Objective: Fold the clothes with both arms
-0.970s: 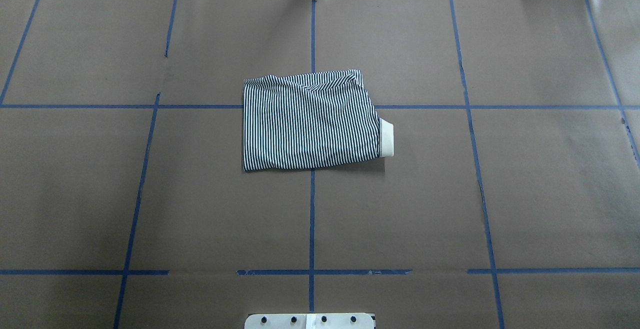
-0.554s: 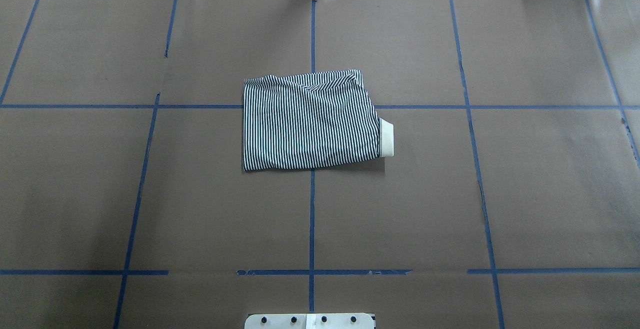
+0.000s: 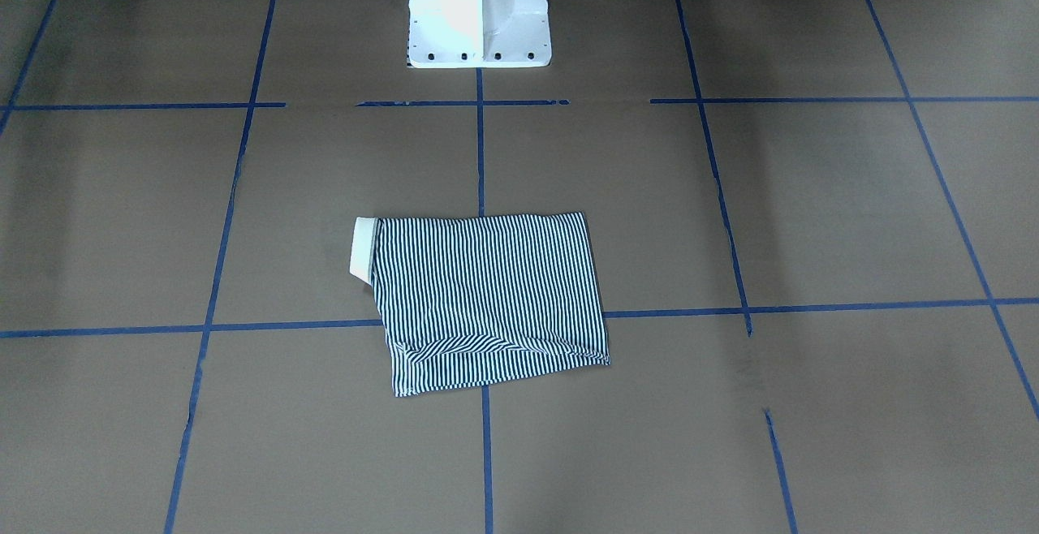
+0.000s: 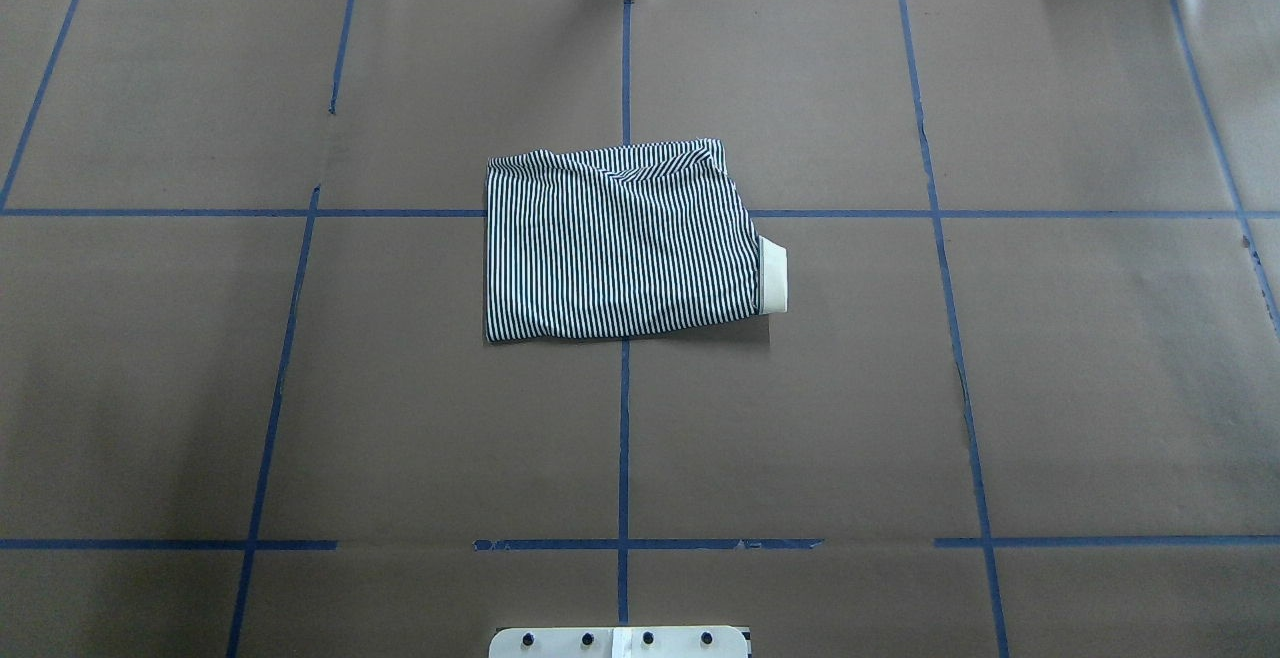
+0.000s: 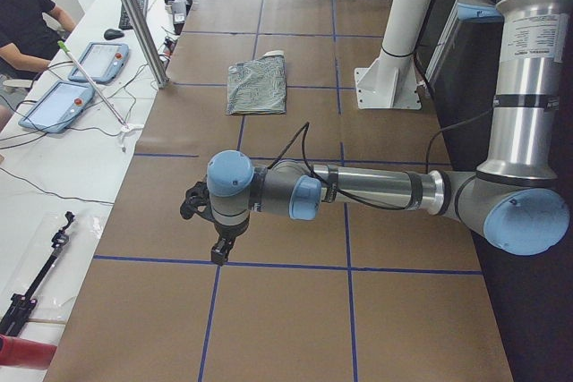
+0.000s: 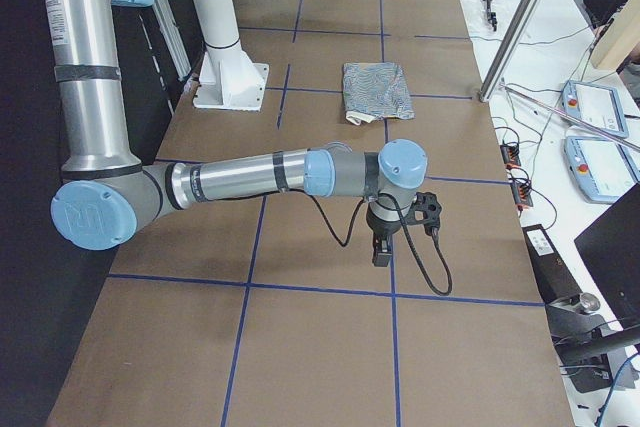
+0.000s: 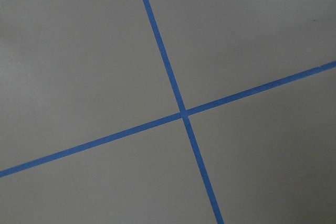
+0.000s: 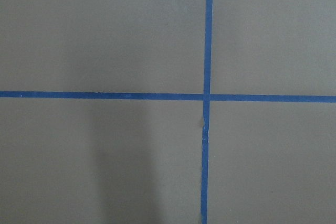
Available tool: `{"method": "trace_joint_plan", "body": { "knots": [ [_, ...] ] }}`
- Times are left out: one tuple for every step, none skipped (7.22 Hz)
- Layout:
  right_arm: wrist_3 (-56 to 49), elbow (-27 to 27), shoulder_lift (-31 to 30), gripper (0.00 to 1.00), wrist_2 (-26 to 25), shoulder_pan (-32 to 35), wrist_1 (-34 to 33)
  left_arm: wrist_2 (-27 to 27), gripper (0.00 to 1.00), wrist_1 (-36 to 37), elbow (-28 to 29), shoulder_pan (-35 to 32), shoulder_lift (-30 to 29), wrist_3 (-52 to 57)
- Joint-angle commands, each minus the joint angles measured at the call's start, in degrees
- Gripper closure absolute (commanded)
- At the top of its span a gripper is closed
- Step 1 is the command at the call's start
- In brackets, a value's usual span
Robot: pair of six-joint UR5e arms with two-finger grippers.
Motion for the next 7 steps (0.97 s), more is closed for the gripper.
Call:
{"method": "trace_joint_plan", "body": {
  "knots": [
    [-0.2,-0.9,-0.2,0.0,0.2,-0.3,0.0,-0.1,0.0,0.3,0.0,0.6,0.7,-0.4],
    [0.1,-1.0,-0.3,0.0,0.1,-0.8,0.0,-0.1,0.0,0.6,-0.1,0.5,0.7,-0.4],
    [0.1,-1.0,-0.3,0.0,0.1,-1.2,0.0,-0.2,0.0,2.5,-1.6,0.6,0.7,-0.5],
    [-0.2,-0.9,-0.6,0.0,0.1,-1.6,0.1,-0.1,0.0,7.2,-4.4,0.6,0.7,-0.4],
    [-0.2,-0.9,-0.6,0.0,0.1,-2.1,0.1,-0.4,0.0,8.8,-5.3,0.4,0.9,-0.3],
    [-0.2,-1.0,-0.6,0.0,0.0,-2.3,0.1,-0.5,0.0,8.6,-5.2,0.5,0.9,-0.3],
    [-0.2,-1.0,-0.7,0.0,0.0,-2.4,0.1,-0.5,0.0,8.2,-4.8,0.5,0.9,-0.2]
  ]
}}
